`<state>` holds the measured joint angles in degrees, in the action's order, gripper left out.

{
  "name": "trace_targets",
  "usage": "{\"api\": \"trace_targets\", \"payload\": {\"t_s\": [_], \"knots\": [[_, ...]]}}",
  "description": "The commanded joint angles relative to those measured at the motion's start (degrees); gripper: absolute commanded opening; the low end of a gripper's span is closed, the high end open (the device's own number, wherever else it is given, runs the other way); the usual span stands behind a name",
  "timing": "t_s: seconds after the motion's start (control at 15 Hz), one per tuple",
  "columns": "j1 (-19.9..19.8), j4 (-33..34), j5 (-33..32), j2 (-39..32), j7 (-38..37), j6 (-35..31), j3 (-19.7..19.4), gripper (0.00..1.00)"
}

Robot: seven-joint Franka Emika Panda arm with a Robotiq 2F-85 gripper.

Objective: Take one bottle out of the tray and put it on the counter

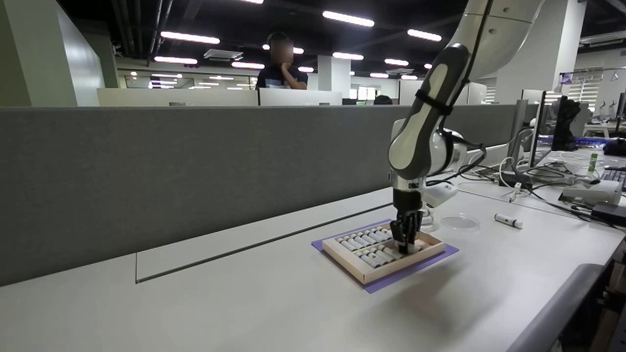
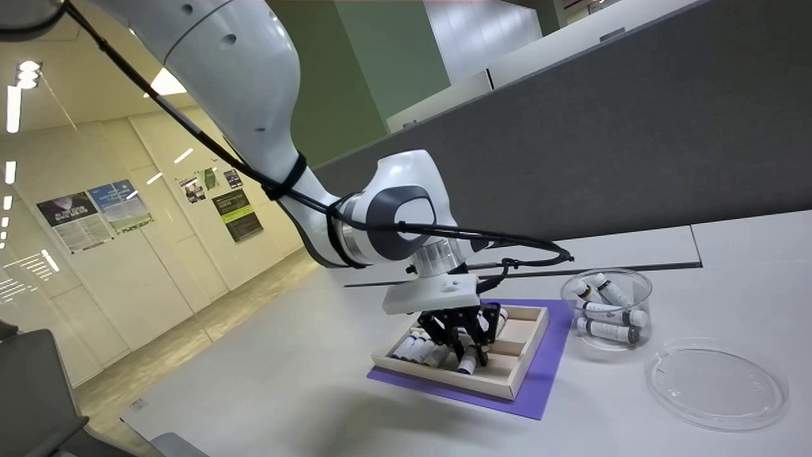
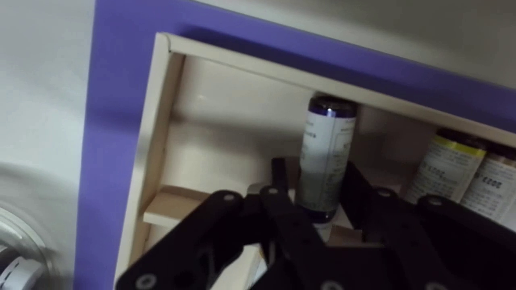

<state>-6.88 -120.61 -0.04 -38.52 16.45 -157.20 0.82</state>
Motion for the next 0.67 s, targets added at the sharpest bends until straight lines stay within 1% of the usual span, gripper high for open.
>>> {"api": "trace_targets", "payload": {"t_s": [0.0, 0.2, 0.47, 0.6], "knots": [[-1.15, 0.71, -0.17, 0.63, -1.37, 1.84, 0.46, 0.01], [-2.63, -0.62, 0.72, 3.56, -0.29, 4.05, 1.71, 0.05], [-4.11, -2.35, 2.05, 8.09, -0.5, 6.19, 1.3, 0.05], [-5.15, -2.62, 2.84, 9.63, -0.44, 6.84, 0.46, 0.05]]}}
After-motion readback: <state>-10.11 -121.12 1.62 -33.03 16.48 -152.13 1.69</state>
